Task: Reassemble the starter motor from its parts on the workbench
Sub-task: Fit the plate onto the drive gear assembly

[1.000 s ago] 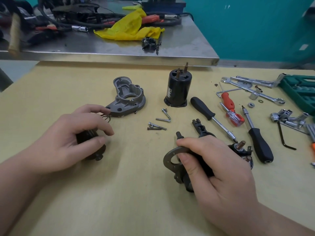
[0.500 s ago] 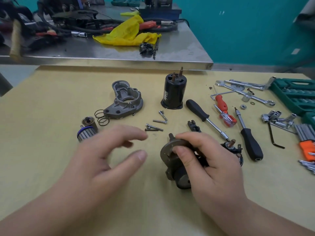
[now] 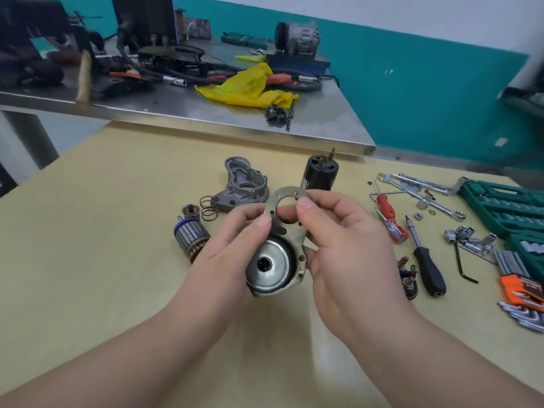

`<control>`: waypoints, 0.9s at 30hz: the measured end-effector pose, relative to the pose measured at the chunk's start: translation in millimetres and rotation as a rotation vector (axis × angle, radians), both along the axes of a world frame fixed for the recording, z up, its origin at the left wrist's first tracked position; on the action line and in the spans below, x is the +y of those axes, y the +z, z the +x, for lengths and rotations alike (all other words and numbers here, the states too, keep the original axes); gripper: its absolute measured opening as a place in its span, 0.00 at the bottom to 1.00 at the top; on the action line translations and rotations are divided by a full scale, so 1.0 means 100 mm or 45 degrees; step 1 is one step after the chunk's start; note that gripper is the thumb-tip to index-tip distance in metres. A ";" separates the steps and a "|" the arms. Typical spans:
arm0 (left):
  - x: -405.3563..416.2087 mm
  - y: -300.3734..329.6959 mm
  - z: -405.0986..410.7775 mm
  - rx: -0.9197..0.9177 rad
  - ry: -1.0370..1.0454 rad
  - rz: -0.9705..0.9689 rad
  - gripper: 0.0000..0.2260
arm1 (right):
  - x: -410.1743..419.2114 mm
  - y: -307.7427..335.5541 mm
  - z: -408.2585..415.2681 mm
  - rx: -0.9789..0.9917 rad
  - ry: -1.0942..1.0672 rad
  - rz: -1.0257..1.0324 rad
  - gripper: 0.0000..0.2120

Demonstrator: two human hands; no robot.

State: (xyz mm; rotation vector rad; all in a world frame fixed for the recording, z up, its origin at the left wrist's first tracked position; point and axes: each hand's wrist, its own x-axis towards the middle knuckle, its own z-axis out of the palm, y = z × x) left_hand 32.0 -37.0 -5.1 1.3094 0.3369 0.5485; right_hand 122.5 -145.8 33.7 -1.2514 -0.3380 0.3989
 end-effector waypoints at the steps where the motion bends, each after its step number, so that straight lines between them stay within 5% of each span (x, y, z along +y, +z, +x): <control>1: 0.02 -0.01 -0.04 -0.023 0.007 0.055 0.16 | 0.03 0.04 -0.02 -0.001 0.001 -0.013 0.04; 4: 0.09 -0.02 -0.14 -0.031 0.070 0.423 0.29 | 0.11 0.13 -0.07 -0.008 -0.036 -0.052 0.04; 7: 0.09 -0.01 -0.17 0.049 0.174 0.789 0.32 | 0.17 0.18 -0.14 -0.081 -0.041 -0.085 0.05; 12: 0.14 0.00 -0.19 0.115 0.228 0.813 0.31 | 0.21 0.19 -0.26 -0.248 0.059 -0.228 0.04; 16: 0.19 0.02 -0.19 0.100 0.121 0.598 0.28 | 0.20 0.28 -0.26 -0.286 0.187 -0.333 0.06; 20: 0.20 0.04 -0.17 0.122 0.073 0.307 0.16 | 0.19 0.54 -0.08 -0.625 0.397 -0.660 0.04; 24: 0.27 0.04 -0.15 0.077 0.024 -0.341 0.11 | 0.21 0.77 0.31 -0.940 0.278 -0.936 0.02; 27: 0.33 0.03 -0.14 0.013 -0.128 -0.700 0.17 | 0.23 0.68 0.57 -1.101 0.182 -1.234 0.06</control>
